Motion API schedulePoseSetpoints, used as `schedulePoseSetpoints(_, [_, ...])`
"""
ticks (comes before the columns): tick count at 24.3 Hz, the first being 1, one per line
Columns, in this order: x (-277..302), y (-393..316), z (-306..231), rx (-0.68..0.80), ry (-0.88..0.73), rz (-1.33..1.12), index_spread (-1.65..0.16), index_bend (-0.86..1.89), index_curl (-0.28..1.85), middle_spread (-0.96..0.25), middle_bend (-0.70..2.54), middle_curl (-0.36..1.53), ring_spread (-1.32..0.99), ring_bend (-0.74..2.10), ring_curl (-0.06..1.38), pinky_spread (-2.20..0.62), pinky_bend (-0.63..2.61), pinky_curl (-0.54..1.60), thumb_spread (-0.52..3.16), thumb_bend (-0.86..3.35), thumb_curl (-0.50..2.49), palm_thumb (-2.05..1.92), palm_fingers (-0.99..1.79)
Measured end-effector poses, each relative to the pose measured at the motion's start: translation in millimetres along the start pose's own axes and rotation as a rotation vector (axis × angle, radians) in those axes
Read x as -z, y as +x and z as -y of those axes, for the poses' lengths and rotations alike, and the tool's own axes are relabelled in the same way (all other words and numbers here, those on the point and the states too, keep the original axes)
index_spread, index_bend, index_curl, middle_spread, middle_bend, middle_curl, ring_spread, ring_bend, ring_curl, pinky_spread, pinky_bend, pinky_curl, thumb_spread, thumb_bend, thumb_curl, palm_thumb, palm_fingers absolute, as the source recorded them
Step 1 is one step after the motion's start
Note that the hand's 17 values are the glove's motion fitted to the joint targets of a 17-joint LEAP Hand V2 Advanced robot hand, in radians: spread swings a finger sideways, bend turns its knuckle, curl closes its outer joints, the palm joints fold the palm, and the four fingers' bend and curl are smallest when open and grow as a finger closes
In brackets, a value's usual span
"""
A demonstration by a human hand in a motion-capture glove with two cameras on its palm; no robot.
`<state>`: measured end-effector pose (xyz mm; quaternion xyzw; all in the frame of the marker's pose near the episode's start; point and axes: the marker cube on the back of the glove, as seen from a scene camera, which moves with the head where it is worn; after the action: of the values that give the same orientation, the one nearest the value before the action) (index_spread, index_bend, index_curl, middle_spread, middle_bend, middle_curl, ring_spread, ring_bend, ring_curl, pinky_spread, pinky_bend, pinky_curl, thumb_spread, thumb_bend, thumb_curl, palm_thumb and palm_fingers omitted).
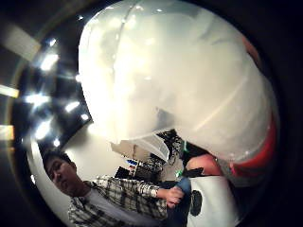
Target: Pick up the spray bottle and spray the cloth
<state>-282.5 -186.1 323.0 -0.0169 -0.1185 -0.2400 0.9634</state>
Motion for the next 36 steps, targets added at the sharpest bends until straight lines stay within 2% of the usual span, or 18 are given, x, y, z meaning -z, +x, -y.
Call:
schedulePoseSetpoints(2, [2,1,-3,-0.012,-0.028,-0.028,-0.32,0.13,0.52,-0.13,0.32,0.51,-0.08,0.40,0.50,0.08,0.37,0.46,0.71,-0.11,0.65,0.75,0.28])
schedulePoseSetpoints(5, [8,3,-7,-0.034,-0.068,-0.080,-0.34,0.11,0.47,-0.12,0.29,0.48,-0.04,0.33,0.45,0.13,0.34,0.42,0.77,-0.10,0.61,0.66,0.17])
schedulePoseSetpoints(11, [29,2,-18,-0.073,-0.143,-0.289,-0.36,0.14,0.40,-0.11,0.21,0.43,0.01,0.26,0.37,0.18,0.34,0.36,0.84,-0.06,0.56,0.58,0.07])
schedulePoseSetpoints(16, [80,8,-22,-0.168,-0.159,-0.546,-0.36,0.17,0.39,-0.10,0.15,0.39,0.05,0.23,0.35,0.20,0.36,0.35,0.89,-0.05,0.53,0.54,-0.01])
schedulePoseSetpoints(20, [122,-5,-87,-0.245,-0.221,-0.706,-0.37,0.18,0.38,-0.09,0.15,0.36,0.06,0.22,0.34,0.22,0.37,0.34,0.92,-0.05,0.51,0.49,-0.01])
schedulePoseSetpoints(24, [164,-16,-152,-0.324,-0.194,-0.845,-0.37,0.19,0.38,-0.09,0.15,0.34,0.08,0.23,0.33,0.23,0.38,0.34,0.95,-0.06,0.48,0.44,0.00])
schedulePoseSetpoints(30, [206,-42,-255,-0.429,-0.017,-1.007,-0.37,0.19,0.37,-0.09,0.16,0.33,0.10,0.22,0.32,0.23,0.38,0.33,0.98,-0.03,0.47,0.42,0.01])
schedulePoseSetpoints(36, [215,-71,-328,-0.500,0.106,-1.032,-0.38,0.20,0.37,-0.09,0.18,0.32,0.12,0.20,0.31,0.24,0.37,0.32,1.01,-0.02,0.47,0.44,0.04])
